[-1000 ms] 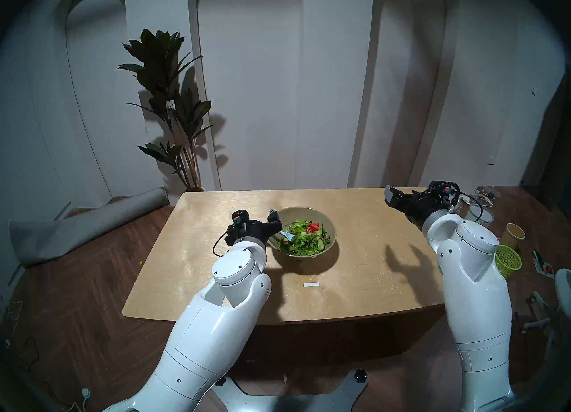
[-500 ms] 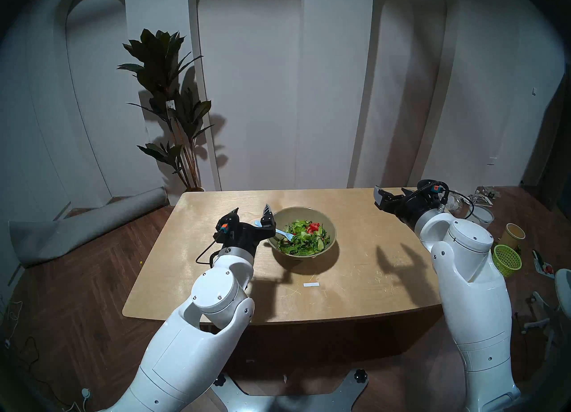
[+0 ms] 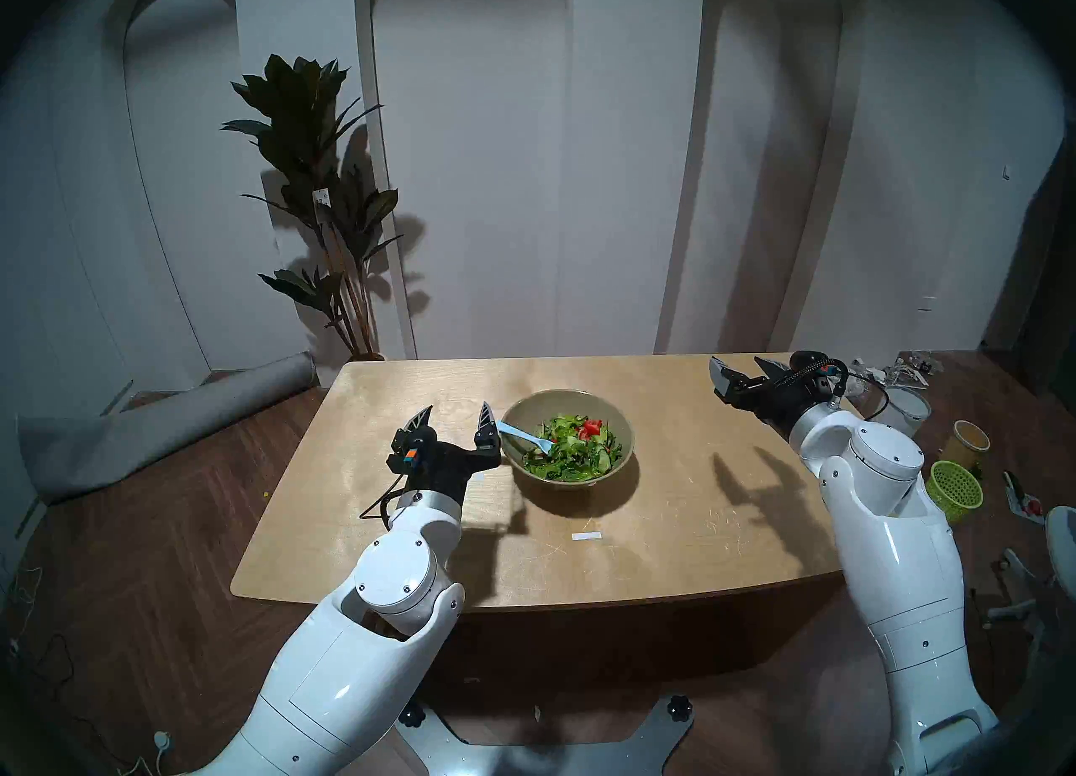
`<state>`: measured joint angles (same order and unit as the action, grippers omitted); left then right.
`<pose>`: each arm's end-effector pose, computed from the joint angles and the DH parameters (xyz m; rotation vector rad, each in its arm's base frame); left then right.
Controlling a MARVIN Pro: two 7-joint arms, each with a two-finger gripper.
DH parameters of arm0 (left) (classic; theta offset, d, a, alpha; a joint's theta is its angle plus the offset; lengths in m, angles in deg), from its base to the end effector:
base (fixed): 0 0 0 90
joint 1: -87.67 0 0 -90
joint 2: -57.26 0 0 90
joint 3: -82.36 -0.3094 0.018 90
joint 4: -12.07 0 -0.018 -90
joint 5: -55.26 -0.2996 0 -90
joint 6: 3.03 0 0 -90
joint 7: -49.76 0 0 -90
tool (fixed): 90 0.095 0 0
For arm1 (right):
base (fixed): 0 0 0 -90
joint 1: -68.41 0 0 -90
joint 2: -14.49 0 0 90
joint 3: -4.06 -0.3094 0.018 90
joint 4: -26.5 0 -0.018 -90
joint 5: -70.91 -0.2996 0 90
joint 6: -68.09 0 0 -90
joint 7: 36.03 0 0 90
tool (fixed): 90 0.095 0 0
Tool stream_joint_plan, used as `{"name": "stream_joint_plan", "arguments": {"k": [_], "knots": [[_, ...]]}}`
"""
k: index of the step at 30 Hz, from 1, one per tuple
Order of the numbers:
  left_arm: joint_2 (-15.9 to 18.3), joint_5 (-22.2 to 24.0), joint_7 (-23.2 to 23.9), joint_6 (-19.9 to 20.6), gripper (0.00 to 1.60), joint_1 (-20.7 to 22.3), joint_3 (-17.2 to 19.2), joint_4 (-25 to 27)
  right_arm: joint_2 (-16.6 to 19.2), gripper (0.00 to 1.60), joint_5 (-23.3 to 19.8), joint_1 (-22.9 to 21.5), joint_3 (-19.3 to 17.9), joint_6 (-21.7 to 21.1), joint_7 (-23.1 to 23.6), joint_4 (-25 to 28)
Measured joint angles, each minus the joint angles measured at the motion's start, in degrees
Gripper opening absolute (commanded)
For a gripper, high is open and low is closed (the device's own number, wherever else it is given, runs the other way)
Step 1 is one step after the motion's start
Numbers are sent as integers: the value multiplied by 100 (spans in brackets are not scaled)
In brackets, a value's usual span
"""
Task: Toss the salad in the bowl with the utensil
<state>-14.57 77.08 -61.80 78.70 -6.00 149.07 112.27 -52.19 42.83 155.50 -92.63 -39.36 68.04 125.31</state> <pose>0.3651 -0.0377 -0.3098 2.0313 0.1131 2.1920 0.4192 -0.1243 -0.2316 -2.1213 -0.1388 -2.0081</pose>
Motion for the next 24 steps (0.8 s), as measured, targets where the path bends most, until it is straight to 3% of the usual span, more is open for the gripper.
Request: {"name": "stream_joint_plan", "arguments": {"k": [24], "knots": [[-263, -318, -287, -221, 160, 304, -36, -218, 32, 160, 66, -4, 20, 176, 147, 140]]}}
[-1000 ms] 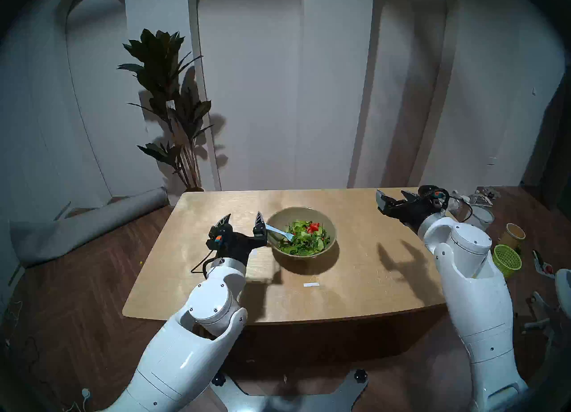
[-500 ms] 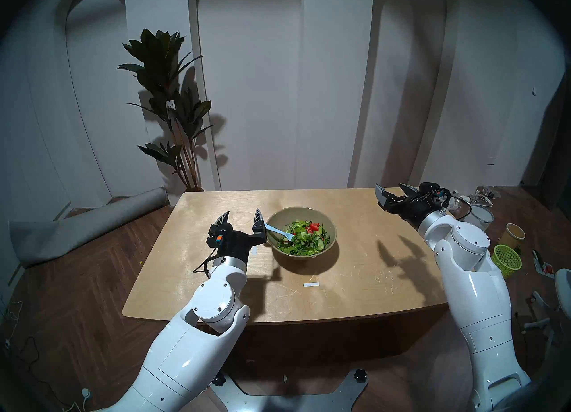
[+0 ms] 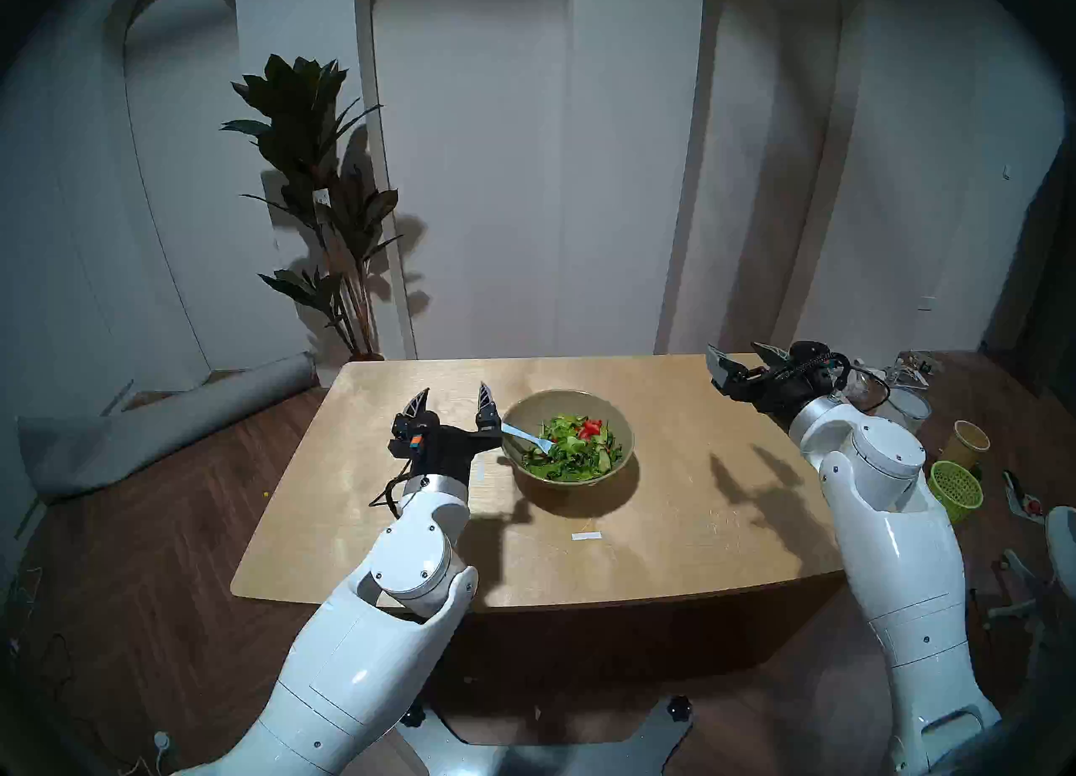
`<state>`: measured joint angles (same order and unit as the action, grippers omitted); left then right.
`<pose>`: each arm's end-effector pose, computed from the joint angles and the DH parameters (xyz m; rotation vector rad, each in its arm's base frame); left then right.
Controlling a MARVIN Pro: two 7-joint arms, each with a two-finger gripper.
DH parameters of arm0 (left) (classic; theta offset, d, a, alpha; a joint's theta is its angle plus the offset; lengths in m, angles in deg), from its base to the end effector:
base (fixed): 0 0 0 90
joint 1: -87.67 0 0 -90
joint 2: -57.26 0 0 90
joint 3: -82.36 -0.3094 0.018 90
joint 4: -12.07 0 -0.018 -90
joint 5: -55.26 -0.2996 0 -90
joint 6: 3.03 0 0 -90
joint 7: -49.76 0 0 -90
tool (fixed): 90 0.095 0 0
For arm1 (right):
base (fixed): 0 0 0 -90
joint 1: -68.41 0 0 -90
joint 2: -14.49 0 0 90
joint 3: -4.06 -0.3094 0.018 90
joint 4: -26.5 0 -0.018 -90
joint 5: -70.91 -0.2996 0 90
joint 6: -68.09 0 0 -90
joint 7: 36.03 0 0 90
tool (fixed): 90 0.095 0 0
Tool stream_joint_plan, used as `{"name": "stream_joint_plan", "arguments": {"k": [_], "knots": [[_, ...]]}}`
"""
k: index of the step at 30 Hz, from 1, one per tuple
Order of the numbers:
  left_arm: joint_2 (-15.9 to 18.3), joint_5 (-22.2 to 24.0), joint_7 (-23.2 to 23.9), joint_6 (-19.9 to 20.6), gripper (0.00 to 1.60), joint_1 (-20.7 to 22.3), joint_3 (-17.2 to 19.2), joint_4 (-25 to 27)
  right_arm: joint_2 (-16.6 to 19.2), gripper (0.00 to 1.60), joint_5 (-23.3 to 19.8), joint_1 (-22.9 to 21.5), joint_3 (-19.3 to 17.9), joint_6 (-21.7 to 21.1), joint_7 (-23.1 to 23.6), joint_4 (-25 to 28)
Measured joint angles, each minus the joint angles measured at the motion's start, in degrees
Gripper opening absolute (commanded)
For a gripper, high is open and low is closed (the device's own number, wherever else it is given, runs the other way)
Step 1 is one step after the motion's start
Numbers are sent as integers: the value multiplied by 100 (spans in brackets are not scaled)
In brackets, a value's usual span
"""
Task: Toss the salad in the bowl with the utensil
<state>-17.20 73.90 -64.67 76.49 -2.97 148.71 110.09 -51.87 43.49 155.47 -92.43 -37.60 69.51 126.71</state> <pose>0.3810 -0.0450 -0.2983 1.9743 0.1688 2.2919 0.4177 -0.1186 -0.2200 -2.0641 -0.2019 -2.0536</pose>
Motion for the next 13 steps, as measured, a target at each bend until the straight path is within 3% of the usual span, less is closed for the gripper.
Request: {"name": "stream_joint_plan", "arguments": {"k": [13], "knots": [[-18, -20, 47, -17, 160, 16, -8, -13, -14, 160, 21, 8, -8, 0, 0, 8]]}}
